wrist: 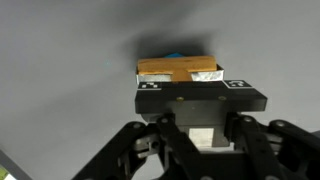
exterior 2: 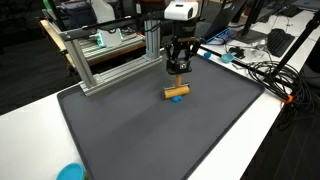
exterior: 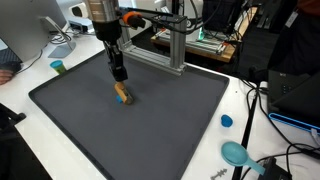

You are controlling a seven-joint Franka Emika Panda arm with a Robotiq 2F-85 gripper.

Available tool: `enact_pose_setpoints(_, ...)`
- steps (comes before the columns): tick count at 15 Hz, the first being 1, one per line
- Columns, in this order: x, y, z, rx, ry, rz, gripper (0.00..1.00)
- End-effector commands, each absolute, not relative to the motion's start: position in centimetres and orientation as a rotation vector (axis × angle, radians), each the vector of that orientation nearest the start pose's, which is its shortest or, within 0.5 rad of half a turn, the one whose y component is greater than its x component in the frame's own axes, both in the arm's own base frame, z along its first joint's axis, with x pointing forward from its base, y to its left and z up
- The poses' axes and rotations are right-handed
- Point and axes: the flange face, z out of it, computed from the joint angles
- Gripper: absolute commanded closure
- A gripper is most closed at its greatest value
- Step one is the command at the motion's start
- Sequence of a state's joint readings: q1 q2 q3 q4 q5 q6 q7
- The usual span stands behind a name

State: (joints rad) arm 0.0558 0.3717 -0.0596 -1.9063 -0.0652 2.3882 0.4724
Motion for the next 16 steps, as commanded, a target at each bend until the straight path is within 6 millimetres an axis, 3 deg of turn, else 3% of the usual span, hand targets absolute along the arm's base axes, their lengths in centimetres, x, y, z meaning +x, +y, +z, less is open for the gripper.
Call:
enact_pose_setpoints(1,63.7,-0.4,26.9,-3.118,0.709,-0.12,0.78)
enact_pose_setpoints(6,64.5,-0.6,26.7,-3.077,0.785,-0.12,0.78)
enact_pose_setpoints(16,66.3,-3.3,27.0,-3.0,1.045,-0.163,0.78)
